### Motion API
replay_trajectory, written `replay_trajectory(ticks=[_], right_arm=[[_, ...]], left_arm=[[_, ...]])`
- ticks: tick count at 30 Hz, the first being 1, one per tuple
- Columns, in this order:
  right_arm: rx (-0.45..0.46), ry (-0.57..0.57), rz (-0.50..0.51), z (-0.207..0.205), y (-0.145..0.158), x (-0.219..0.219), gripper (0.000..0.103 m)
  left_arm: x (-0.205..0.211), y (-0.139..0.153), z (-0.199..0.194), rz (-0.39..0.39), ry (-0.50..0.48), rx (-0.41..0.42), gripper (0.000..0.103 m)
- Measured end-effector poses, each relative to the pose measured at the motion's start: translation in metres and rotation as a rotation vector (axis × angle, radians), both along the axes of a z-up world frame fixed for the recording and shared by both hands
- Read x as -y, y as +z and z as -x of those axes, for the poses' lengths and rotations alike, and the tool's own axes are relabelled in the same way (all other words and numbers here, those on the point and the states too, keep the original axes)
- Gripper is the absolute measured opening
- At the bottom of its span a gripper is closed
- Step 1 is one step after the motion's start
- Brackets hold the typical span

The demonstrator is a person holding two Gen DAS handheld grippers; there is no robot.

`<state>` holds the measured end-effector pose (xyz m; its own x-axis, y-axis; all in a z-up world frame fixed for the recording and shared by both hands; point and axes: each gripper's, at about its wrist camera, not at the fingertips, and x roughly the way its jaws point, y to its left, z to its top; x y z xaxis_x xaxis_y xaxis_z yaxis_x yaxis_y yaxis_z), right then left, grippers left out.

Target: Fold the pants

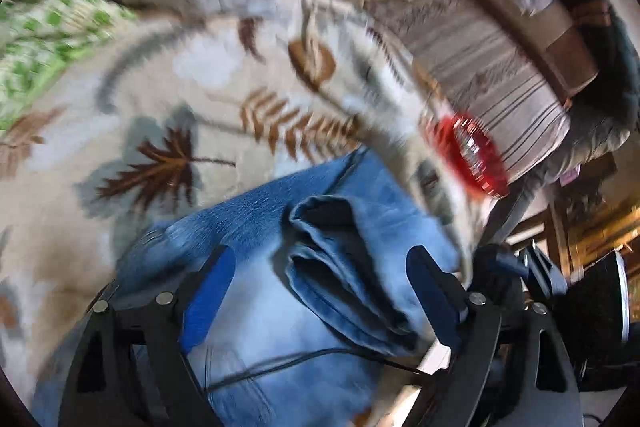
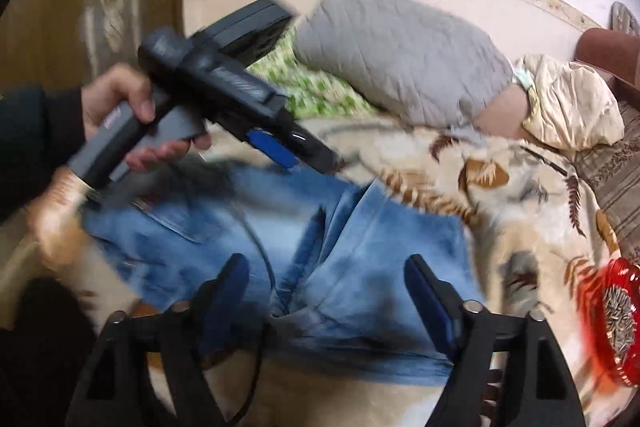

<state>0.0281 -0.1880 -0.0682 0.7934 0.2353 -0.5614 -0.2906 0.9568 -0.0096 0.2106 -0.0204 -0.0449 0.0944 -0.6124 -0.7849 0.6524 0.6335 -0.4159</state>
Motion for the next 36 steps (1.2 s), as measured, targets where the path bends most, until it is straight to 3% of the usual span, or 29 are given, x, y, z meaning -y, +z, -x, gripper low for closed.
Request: replay_trajectory(ticks=[2, 5, 8, 11, 15, 18, 23, 26, 29, 30, 31, 32, 34, 36], right_arm=[[0.020, 0.019, -0.043, 0.009, 0.020, 0.019, 0.095], [0.021, 0.088, -0.065, 0.006, 0.052, 0.053, 0.097], [-0.030, 0.209, -0.018, -0.028, 0.075, 0.086, 0.097], [-0.136, 0.309, -0.038, -0.069, 0.080, 0.107, 0.097], [-0.262, 0.348, 0.107, -0.130, 0.061, 0.108, 0.093], [-0.359, 0.411, 0.206, -0.162, 0.035, 0.095, 0.081], [-0.467, 0.540, 0.436, -0.187, -0.013, 0.059, 0.064], [-0.483, 0.619, 0.522, -0.192, -0.035, 0.038, 0.064], [-0.498, 0.660, 0.551, -0.198, -0.046, 0.028, 0.062], [-0.511, 0.673, 0.555, -0.201, -0.050, 0.025, 0.058], [-0.533, 0.687, 0.557, -0.203, -0.054, 0.023, 0.045], [-0.553, 0.696, 0.564, -0.204, -0.059, 0.021, 0.042], [-0.574, 0.704, 0.579, -0.202, -0.067, 0.019, 0.038], [-0.591, 0.693, 0.563, -0.202, -0.070, 0.020, 0.028]], left_arm=[[-0.015, 0.031, 0.024, 0.030, 0.012, 0.044, 0.094], [-0.023, 0.049, 0.050, 0.048, 0.061, 0.054, 0.096], [-0.019, 0.039, 0.073, 0.054, 0.134, -0.003, 0.097], [-0.006, 0.019, 0.099, 0.075, 0.176, 0.000, 0.097], [0.018, -0.017, 0.123, 0.055, 0.287, 0.080, 0.097], [0.035, -0.039, 0.125, 0.014, 0.370, 0.096, 0.096], [0.050, -0.066, 0.106, -0.028, 0.440, 0.056, 0.096], [0.050, -0.080, 0.101, -0.041, 0.448, -0.004, 0.096], [0.052, -0.084, 0.104, -0.043, 0.429, 0.018, 0.096], [0.053, -0.084, 0.105, -0.046, 0.425, 0.027, 0.093], [0.054, -0.085, 0.106, -0.051, 0.414, 0.033, 0.086], [0.056, -0.086, 0.107, -0.065, 0.409, 0.042, 0.083], [0.060, -0.087, 0.110, -0.119, 0.394, 0.088, 0.060], [0.061, -0.087, 0.111, -0.118, 0.367, 0.088, 0.034]])
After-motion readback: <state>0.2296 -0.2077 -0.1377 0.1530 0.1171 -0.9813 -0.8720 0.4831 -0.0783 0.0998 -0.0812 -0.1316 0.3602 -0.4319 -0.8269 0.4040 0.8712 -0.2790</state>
